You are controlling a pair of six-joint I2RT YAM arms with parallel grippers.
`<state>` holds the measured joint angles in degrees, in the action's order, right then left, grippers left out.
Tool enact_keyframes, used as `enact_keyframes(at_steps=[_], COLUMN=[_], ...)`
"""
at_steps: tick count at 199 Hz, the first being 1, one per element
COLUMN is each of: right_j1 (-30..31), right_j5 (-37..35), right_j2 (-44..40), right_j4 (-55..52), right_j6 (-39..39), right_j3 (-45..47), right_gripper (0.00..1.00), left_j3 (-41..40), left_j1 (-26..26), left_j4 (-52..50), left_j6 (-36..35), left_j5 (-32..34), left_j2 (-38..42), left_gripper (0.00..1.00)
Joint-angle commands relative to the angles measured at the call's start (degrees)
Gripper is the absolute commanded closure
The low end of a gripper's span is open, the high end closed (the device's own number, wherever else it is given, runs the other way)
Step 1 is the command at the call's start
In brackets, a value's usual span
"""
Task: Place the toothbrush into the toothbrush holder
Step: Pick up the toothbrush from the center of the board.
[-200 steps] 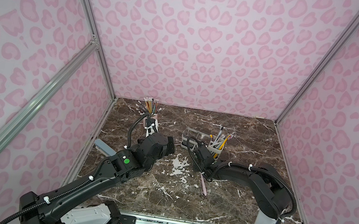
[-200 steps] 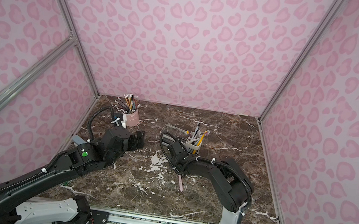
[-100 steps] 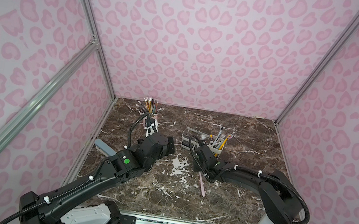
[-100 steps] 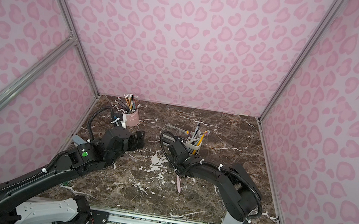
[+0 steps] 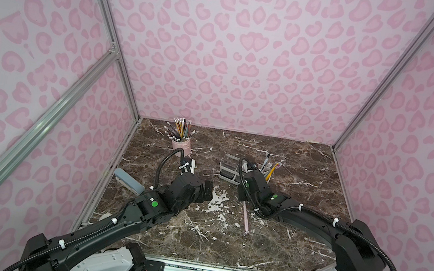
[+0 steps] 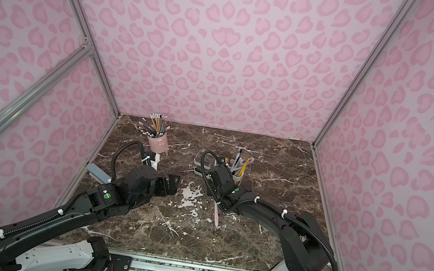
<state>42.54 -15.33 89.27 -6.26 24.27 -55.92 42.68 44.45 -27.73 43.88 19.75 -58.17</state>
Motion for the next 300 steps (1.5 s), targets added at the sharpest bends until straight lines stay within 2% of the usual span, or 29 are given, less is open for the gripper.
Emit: enact_keyframes(at_steps=[1, 28, 95, 205, 260, 300], right_j1=[-0.14, -0.24, -0.12, -0.14, -0.10, 0.08], right_j5=[-0.68, -0.92, 0.80, 2.62, 2.85, 3.05], right_j2=[-2.51, -4.87, -11.14, -17.49, -18.47, -19.04], right_j4=[-0.45, -1.59, -2.51, -0.99, -1.41, -1.46], right_j6=[0.69, 0.72, 2.16, 3.22, 3.46, 3.47], right_j3=[-1.62, -3.08, -2.77, -1.23, -2.35, -3.18], right_gripper=[0.92, 0.92, 0.93, 0.95, 0.95, 0.96], left_j3=[-2.42, -5.43, -7.48, -7.51, -5.45, -5.30], left_j1=[0.20, 1.77, 6.92, 10.56, 11.98, 12.51], left_j4=[9.01, 14.39, 25.39, 40.48, 43.46, 44.33], left_j6=[2.18, 3.77, 3.83, 4.33, 4.19, 4.55], left_j5=[-7.67, -11.92, -14.16, -21.01, -23.43, -24.28], left_j2=[1.29, 1.66, 0.45, -11.70, -17.25, -20.34], left_gripper=[0.01, 0.01, 0.02, 0.06, 0.14, 0.24])
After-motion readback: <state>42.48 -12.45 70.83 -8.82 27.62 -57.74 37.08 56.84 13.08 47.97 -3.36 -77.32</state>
